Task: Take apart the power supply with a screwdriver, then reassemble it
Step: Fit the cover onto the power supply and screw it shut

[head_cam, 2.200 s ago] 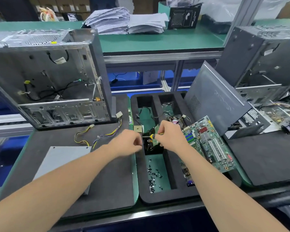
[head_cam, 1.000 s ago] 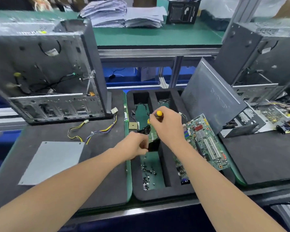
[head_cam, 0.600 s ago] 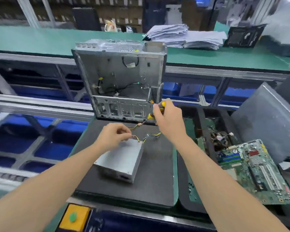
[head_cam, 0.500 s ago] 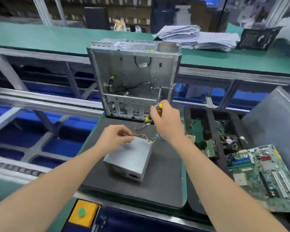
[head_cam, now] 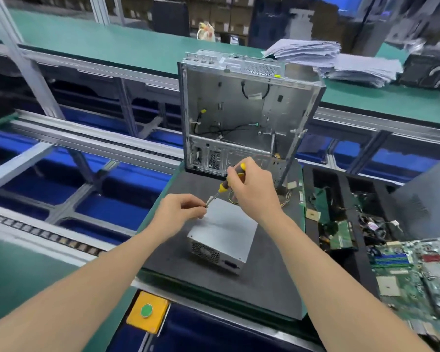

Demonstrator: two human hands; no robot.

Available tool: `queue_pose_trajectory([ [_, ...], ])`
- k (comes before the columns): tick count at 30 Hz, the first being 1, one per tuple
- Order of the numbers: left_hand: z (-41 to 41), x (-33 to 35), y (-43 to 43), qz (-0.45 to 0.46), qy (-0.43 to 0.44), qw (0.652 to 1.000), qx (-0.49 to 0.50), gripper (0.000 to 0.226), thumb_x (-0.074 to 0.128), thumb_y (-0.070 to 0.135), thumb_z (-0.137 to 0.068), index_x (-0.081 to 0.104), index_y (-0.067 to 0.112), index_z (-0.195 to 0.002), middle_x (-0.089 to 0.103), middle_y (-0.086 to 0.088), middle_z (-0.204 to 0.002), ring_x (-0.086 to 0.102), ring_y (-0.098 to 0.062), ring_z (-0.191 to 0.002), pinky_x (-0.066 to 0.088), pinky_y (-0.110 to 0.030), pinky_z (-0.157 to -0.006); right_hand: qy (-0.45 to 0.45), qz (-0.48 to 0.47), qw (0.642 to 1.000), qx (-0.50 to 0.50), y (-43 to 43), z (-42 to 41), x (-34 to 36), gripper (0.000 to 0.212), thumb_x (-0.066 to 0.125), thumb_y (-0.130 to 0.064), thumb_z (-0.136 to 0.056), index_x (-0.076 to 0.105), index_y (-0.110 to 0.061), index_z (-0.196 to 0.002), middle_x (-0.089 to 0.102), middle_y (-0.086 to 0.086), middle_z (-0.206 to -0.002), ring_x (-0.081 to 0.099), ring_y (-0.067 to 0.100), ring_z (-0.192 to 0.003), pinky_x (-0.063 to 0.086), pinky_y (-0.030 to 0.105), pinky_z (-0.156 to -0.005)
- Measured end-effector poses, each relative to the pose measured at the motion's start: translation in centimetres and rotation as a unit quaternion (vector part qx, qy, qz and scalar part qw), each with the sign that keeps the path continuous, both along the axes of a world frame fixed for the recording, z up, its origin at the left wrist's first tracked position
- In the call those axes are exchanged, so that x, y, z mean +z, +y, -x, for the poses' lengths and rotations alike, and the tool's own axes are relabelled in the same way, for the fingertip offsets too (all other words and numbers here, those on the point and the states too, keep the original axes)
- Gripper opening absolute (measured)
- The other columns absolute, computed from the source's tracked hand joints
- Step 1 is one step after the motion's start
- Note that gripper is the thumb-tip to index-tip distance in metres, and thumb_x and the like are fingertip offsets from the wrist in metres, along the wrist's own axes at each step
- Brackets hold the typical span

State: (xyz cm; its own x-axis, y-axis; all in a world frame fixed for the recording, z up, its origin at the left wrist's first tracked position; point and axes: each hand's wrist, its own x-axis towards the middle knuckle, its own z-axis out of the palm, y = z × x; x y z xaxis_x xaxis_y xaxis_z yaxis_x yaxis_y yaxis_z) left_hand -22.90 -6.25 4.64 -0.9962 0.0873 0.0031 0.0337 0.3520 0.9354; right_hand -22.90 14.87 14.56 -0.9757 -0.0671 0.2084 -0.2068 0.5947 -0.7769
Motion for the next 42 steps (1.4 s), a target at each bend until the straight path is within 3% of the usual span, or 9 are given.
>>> queue_pose_trajectory([
  [3, -0.4, -1.4, -0.3, 0.013, 0.006, 1.0, 0.021, 0.014, 0.085, 0.017, -0.084, 0.08, 0.031, -0.084, 0.079, 0.008, -0.084, 0.074, -0.012, -0.081, 0.055, -0.024, -0.078, -0.006, 0.001, 1.0, 0.006, -0.6, -0.4, -0.3, 0.022, 0.054, -0.034, -0.107, 0.051, -0.02, -0.09, 0.072, -0.011, -0.069, 0.064, 0.005, -0.058, 0.049, 0.023, -0.055],
  [6, -1.2, -2.6, -0.5, 0.02, 0.026, 0.999, 0.019, 0.019, 0.087, 0.016, -0.082, 0.079, 0.033, -0.082, 0.077, 0.012, -0.089, 0.071, -0.014, -0.086, 0.055, -0.03, -0.083, -0.021, -0.02, 0.999, 0.021, -1.2, -1.1, -0.6, 0.022, 0.054, -0.035, -0.107, 0.052, -0.018, -0.093, 0.075, -0.008, -0.075, 0.062, 0.005, -0.058, 0.055, 0.035, -0.064],
  [15, -2.8, -3.7, -1.9, -0.009, 0.021, 1.0, 0.002, 0.016, 0.087, 0.014, -0.081, 0.079, 0.028, -0.083, 0.075, 0.015, -0.097, 0.072, -0.006, -0.089, 0.053, -0.017, -0.081, -0.034, -0.063, 0.997, 0.038, -3.7, -2.4, -1.5, 0.024, 0.056, -0.038, -0.106, 0.053, -0.016, -0.097, 0.074, -0.008, -0.079, 0.063, 0.005, -0.063, 0.048, 0.026, -0.061],
  [20, -2.9, -4.0, -2.7, -0.017, 0.009, 0.999, -0.034, 0.009, 0.086, 0.019, -0.083, 0.083, 0.027, -0.085, 0.074, 0.017, -0.104, 0.071, -0.005, -0.096, 0.055, -0.02, -0.088, -0.037, -0.096, 0.993, 0.057, -4.2, -2.8, -1.5, 0.025, 0.056, -0.039, -0.106, 0.053, -0.015, -0.099, 0.074, -0.01, -0.078, 0.063, 0.009, -0.066, 0.054, 0.034, -0.065],
  [23, -3.1, -4.2, -3.0, -0.03, -0.003, 0.998, -0.049, 0.009, 0.086, 0.022, -0.083, 0.084, 0.031, -0.087, 0.073, 0.018, -0.107, 0.07, -0.003, -0.098, 0.051, -0.011, -0.084, -0.032, -0.123, 0.989, 0.077, -4.4, -3.0, -1.4, 0.023, 0.057, -0.037, -0.106, 0.053, -0.015, -0.1, 0.071, -0.012, -0.075, 0.061, 0.001, -0.068, 0.044, 0.018, -0.058],
  [27, -3.1, -4.4, -3.3, -0.04, -0.017, 0.997, -0.066, 0.009, 0.085, 0.027, -0.084, 0.084, 0.035, -0.088, 0.072, 0.019, -0.113, 0.069, -0.001, -0.102, 0.049, -0.005, -0.082, -0.029, -0.143, 0.985, 0.088, -4.5, -3.3, -1.2, 0.02, 0.058, -0.034, -0.106, 0.053, -0.015, -0.101, 0.064, -0.02, -0.063, 0.058, -0.006, -0.066, 0.041, 0.01, -0.059],
  [32, -3.0, -4.4, -3.8, -0.061, -0.025, 0.994, -0.091, 0.013, 0.087, 0.022, -0.083, 0.085, 0.031, -0.092, 0.071, 0.017, -0.114, 0.07, -0.008, -0.107, 0.056, -0.025, -0.094, -0.02, -0.177, 0.977, 0.113, -5.1, -3.5, -0.8, 0.021, 0.056, -0.037, -0.107, 0.051, -0.017, -0.103, 0.069, -0.013, -0.077, 0.055, -0.004, -0.065, 0.034, 0.021, -0.055],
  [38, -3.1, -3.9, -4.3, -0.069, -0.039, 0.988, -0.132, 0.026, 0.084, 0.005, -0.083, 0.084, 0.027, -0.097, 0.07, 0.016, -0.118, 0.073, -0.016, -0.106, 0.059, -0.037, -0.099, -0.033, -0.195, 0.97, 0.139, -5.7, -3.8, -0.1, 0.02, 0.056, -0.036, -0.107, 0.05, -0.017, -0.105, 0.072, -0.007, -0.086, 0.056, 0.007, -0.068, 0.052, 0.039, -0.067],
  [42, -3.0, -3.3, -4.6, -0.041, -0.045, 0.987, -0.149, 0.03, 0.081, 0.0, -0.084, 0.083, 0.027, -0.098, 0.068, 0.015, -0.123, 0.073, -0.016, -0.106, 0.058, -0.04, -0.101, -0.025, -0.195, 0.969, 0.153, -5.6, -4.0, 0.3, 0.025, 0.061, -0.037, -0.105, 0.051, -0.015, -0.102, 0.073, -0.002, -0.086, 0.062, 0.018, -0.07, 0.055, 0.044, -0.069],
])
